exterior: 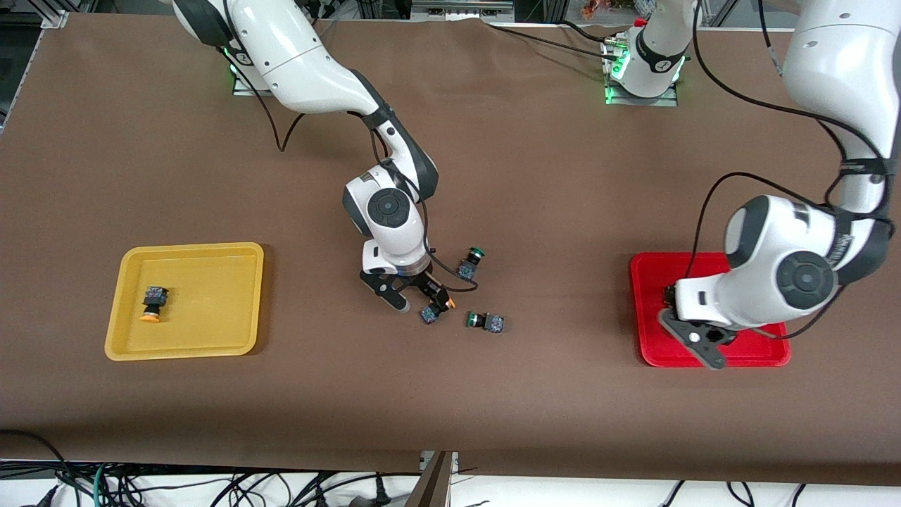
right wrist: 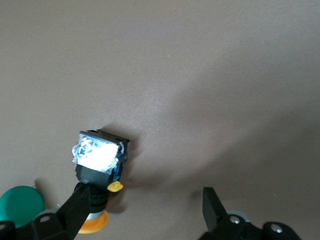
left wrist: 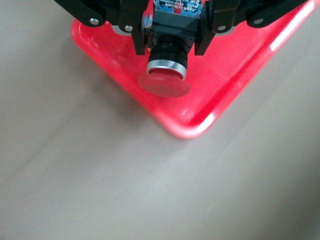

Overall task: Place red and yellow buttons in trays
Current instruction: 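Grasp a second yellow button with the right gripper while the left gripper lowers, then release the red button in the red tray while the right gripper lifts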

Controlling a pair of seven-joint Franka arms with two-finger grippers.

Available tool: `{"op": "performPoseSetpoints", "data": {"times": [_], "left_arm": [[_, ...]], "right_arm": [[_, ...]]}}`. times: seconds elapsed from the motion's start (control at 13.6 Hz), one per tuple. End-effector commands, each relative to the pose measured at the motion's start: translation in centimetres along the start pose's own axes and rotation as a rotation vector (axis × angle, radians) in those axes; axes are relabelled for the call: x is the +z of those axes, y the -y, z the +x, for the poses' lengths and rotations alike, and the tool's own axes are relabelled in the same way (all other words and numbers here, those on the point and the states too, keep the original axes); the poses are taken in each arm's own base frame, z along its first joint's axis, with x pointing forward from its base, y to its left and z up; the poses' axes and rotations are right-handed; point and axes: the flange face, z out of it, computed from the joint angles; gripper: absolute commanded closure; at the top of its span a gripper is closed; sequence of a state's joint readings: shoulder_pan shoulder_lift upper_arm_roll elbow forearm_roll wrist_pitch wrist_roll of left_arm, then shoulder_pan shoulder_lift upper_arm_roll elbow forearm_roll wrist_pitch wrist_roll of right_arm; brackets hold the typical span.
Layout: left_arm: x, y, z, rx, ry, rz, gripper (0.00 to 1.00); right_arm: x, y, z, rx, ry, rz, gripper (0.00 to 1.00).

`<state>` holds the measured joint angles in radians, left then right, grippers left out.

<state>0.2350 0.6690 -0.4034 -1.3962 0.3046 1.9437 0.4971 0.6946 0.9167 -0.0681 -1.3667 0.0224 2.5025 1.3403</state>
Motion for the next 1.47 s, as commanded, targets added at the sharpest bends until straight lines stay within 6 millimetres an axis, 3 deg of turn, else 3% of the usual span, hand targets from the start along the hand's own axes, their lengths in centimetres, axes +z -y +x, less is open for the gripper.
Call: {"op": "performPoseSetpoints", "data": {"times": [0.0,0.15,0.29,0.37,0.73,1.1,1.25,1.32,1.39], "left_arm": [[-0.7,3.5,-4.5,-0.249,0.018,-0.022,0.63],[0.3,6.0,-7.1,-0.378,0.028,-0.035,0.63],[1.7,9.5,-11.1,-0.527,0.035,-0.054,0.63],[2.7,10.1,-12.0,-0.583,0.03,-0.057,0.63],[9.3,8.0,-13.0,-0.85,-0.03,-0.056,0.63],[13.1,6.9,-12.5,-1.077,-0.068,-0.063,0.61],[13.8,6.8,-12.5,-1.068,-0.063,-0.059,0.45],[14.1,6.9,-12.4,-1.038,-0.062,-0.037,0.17],[14.1,6.9,-12.5,-0.999,-0.061,0.003,0.0]], "right_arm": [[0.4,0.7,-0.3,0.013,-0.018,0.019,0.01],[0.3,1.1,-0.2,0.015,-0.02,0.031,0.01],[0.1,1.4,-0.1,0.015,-0.023,0.04,0.01],[-0.2,1.5,0.1,0.016,-0.026,0.043,0.01],[-0.9,2.2,1.3,0.071,-0.043,0.111,0.01],[0.7,2.9,0.5,0.103,-0.049,0.15,0.01],[1.4,2.7,0.7,0.101,-0.055,0.143,0.02],[1.4,2.7,0.7,0.093,-0.056,0.143,0.15],[1.4,2.6,0.8,0.089,-0.057,0.141,0.39]]}}
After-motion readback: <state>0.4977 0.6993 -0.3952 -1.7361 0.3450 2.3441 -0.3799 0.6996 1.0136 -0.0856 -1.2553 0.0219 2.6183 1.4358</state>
